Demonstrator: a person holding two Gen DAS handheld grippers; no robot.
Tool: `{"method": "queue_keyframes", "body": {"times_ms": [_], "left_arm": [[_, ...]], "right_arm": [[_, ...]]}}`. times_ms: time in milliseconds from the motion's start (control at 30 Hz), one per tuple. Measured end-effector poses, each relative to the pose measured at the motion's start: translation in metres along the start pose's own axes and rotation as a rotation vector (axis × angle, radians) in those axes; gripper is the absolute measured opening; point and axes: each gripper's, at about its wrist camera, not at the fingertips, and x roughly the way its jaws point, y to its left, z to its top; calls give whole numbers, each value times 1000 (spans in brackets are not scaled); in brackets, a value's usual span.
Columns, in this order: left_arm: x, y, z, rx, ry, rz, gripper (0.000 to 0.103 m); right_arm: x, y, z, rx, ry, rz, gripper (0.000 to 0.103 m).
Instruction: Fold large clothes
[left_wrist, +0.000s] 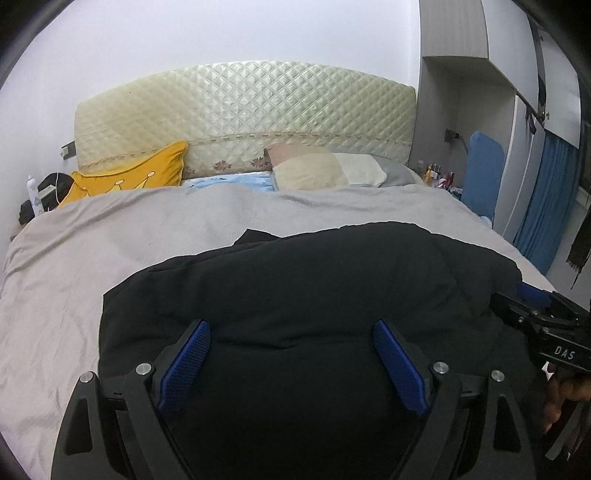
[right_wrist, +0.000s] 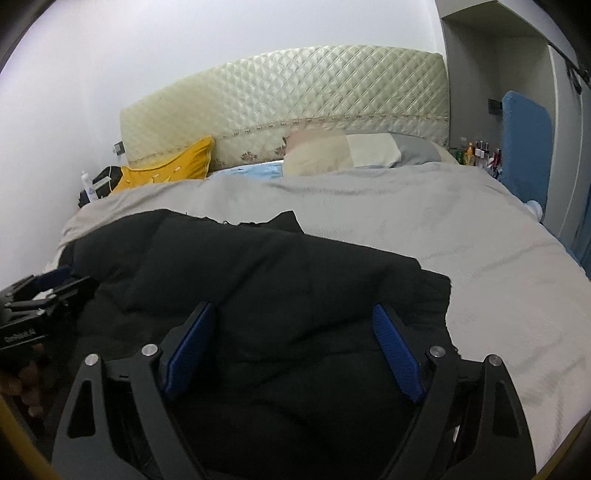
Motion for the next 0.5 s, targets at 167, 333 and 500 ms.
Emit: {"method": "queue_keyframes", "body": {"times_ms": [167, 333, 500], "left_arm": [[25, 6, -6, -23, 30, -21, 92], [42, 5, -14, -19, 44, -21, 92], [49, 1, -18, -14, 48, 3, 93]], "right_arm": [[23, 4, -8, -10, 15, -22, 88], [37, 8, -16, -26, -1, -41, 88], [47, 7, -21, -33, 10, -47, 89]]}}
